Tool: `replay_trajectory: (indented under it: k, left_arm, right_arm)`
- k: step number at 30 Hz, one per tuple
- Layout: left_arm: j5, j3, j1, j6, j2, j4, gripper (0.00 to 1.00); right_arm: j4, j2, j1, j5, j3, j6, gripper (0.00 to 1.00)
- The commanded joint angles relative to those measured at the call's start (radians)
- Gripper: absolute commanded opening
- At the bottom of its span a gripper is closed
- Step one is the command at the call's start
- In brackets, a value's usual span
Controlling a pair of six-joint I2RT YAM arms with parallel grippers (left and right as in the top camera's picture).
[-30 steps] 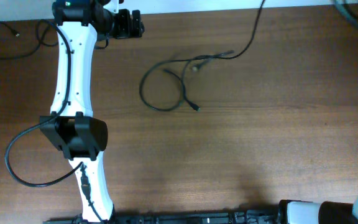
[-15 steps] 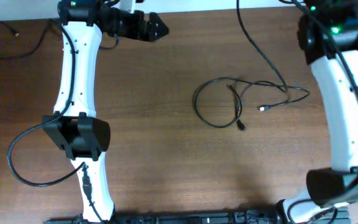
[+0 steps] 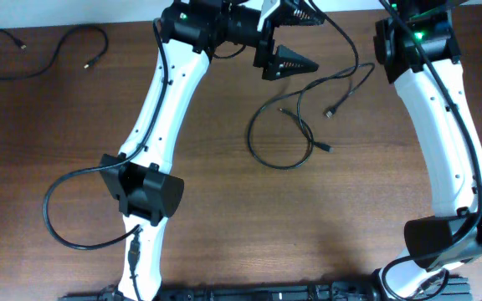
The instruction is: Untangle cables
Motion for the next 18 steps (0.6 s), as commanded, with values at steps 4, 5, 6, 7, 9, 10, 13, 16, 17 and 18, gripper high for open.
replay_trajectory:
  k: [4, 5, 6, 7, 9, 10, 13, 16, 17, 18]
  left_arm:
    - [-0.23, 0.002, 0.003, -0.416, 0.005, 0.253, 0.99]
    - [-0.233, 0.002, 0.003, -0.471, 0.005, 0.294, 0.99]
    - [-0.233, 0.002, 0.001, -0.498, 0.005, 0.316, 0.99]
    - [-0.233, 0.002, -0.002, -0.502, 0.005, 0.314, 0.99]
    - [-0.233, 0.002, -0.002, -0.501, 0.005, 0.314, 0.61]
    - [-0.234, 0.002, -0.001, -0.501, 0.005, 0.309, 0.44]
    - [-0.237, 0.002, 0.0, -0.501, 0.005, 0.304, 0.0]
    - [-0.236, 0.002, 0.029, -0.557, 0.005, 0.309, 0.0]
    - [-0.236, 0.002, 0.047, -0.632, 0.005, 0.332, 0.0]
    - [-0.236, 0.002, 0.064, -0.724, 0.005, 0.36, 0.0]
  right_arm:
    - [-0.045, -0.006, 0.01, -0.045, 0.016, 0.012, 0.04]
    - [-0.046, -0.006, 0.01, -0.045, 0.016, 0.012, 0.04]
    - [-0.045, -0.006, 0.01, -0.045, 0.016, 0.012, 0.04]
    - [-0.045, -0.006, 0.01, -0.045, 0.016, 0.012, 0.04]
    - [-0.045, -0.006, 0.009, -0.044, 0.016, 0.012, 0.04]
    - [-0.045, -0.006, 0.008, -0.035, 0.016, 0.011, 0.04]
    - [-0.055, -0.006, -0.045, -0.032, 0.016, 0.011, 0.04]
    - [-0.196, -0.006, -0.094, -0.068, 0.016, -0.008, 0.08]
    - [-0.301, -0.006, -0.126, -0.063, 0.016, -0.068, 0.13]
    - [-0.392, -0.006, -0.154, -0.041, 0.016, -0.124, 0.25]
